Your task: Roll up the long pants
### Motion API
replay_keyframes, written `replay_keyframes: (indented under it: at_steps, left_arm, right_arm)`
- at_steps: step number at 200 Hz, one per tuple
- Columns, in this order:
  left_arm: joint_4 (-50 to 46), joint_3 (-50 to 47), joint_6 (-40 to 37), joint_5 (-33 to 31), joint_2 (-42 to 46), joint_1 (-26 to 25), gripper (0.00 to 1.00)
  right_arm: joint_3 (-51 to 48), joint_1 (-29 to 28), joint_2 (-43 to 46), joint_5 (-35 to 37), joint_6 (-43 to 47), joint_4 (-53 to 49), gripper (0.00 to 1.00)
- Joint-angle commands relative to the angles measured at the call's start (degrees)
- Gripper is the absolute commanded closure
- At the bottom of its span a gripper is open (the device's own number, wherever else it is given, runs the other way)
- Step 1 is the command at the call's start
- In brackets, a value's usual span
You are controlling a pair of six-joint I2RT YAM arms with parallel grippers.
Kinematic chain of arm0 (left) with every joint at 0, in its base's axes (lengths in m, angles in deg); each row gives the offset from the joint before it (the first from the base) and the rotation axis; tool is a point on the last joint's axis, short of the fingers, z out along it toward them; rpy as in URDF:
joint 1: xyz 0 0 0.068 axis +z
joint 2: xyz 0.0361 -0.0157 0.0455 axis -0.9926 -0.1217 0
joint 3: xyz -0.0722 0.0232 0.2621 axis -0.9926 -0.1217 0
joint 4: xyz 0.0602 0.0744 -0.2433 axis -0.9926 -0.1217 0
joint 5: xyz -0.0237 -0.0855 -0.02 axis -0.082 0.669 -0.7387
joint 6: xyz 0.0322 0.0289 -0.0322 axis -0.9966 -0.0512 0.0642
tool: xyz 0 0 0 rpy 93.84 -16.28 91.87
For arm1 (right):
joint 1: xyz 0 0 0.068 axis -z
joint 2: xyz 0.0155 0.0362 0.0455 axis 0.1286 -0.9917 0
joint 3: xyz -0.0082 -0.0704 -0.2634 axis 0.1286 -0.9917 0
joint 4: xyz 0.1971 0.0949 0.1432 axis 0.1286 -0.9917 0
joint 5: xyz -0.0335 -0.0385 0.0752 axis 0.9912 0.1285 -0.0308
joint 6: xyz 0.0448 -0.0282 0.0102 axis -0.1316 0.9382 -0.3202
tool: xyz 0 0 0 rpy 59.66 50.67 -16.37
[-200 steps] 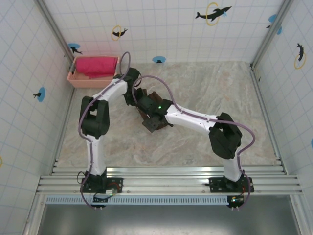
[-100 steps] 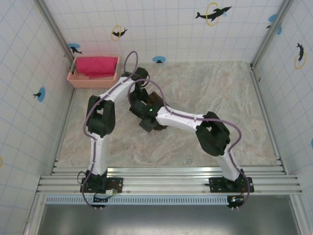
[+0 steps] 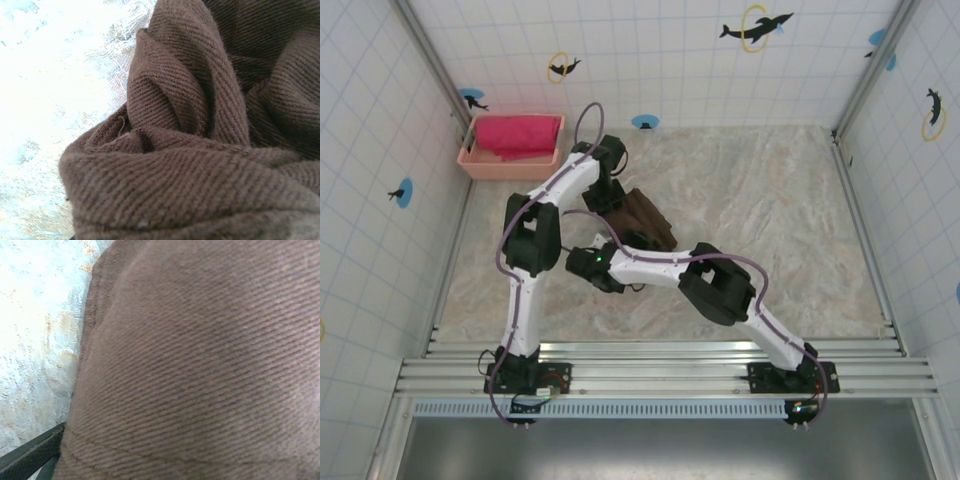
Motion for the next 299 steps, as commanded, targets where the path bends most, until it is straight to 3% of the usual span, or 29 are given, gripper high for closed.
replay_keyframes:
  at_steps: [1, 31, 49, 77, 96, 113, 125, 161, 181, 185, 187, 190, 218, 244, 299]
  left_arm:
    - [-9.6, -3.3, 3.2, 2.7, -7.2, -1.2, 1.0]
    - [-10.2, -3.2, 3.0, 2.4, -6.6, -1.2, 1.0]
    - [-10.4, -3.7, 3.1, 2.3, -5.9, -1.3, 1.0]
    - [-9.1, -6.7, 3.8, 2.1, -3.4, -1.6, 1.0]
    - [-7.9, -9.6, 4.1, 1.9, -0.4, -2.0, 1.0]
    - [-7.0, -12.0, 3.9, 1.6, 1.1, -2.1, 1.0]
    - [-6.5, -13.5, 3.2, 1.4, 2.0, -2.1, 1.0]
    - [0.1, -17.7, -1.5, 4.8, 4.3, -1.2, 0.98]
    - [1.8, -18.2, -2.1, 5.7, 4.2, 0.4, 0.42]
    - [1.8, -18.1, -2.3, 5.8, 4.1, 1.0, 0.25]
    - [1.8, -18.0, -2.4, 5.8, 4.0, 1.3, 0.09]
    - [2.1, -17.8, -2.8, 6.1, 3.9, 1.8, 0.03]
    - [6.7, -17.0, -9.0, 12.1, 2.6, 9.2, 0.03]
    - [11.6, -18.8, -12.4, 11.6, 8.9, 15.1, 0.02]
    - [19.3, -19.9, -18.1, 12.0, 19.0, 18.1, 0.02]
  right_arm:
    - [2.9, -0.7, -7.3, -1.4, -3.7, -7.6, 0.01]
    - [6.6, -0.7, -9.9, -0.8, -5.5, -10.2, 0.03]
    - [7.7, -0.4, -9.9, 0.1, -5.6, -10.5, 0.21]
    - [10.1, 0.7, -10.9, 0.1, -5.9, -11.3, 0.36]
    - [10.4, 1.4, -11.1, -0.4, -6.4, -11.5, 0.52]
    - [9.9, 2.2, -10.9, -1.3, -6.8, -11.3, 0.73]
    - [9.2, 2.8, -10.5, -2.8, -7.1, -10.9, 1.0]
    - [0.5, 4.2, -4.6, -14.0, -4.2, -2.4, 1.0]
    - [-5.8, 5.1, -0.4, -20.9, -3.3, 2.4, 1.0]
    - [-6.9, 5.3, 0.5, -21.9, -3.1, 3.0, 1.0]
    - [-7.3, 5.4, 0.9, -22.5, -3.1, 3.3, 1.0]
    - [-8.0, 5.5, 1.3, -23.2, -3.0, 3.5, 1.0]
    - [-14.8, 7.0, 6.6, -30.3, -2.1, 6.4, 1.0]
    - [-20.5, 8.2, 10.3, -34.1, -0.4, 7.2, 1.0]
    - [-25.4, 13.1, 13.9, -44.9, 1.0, 8.4, 1.0]
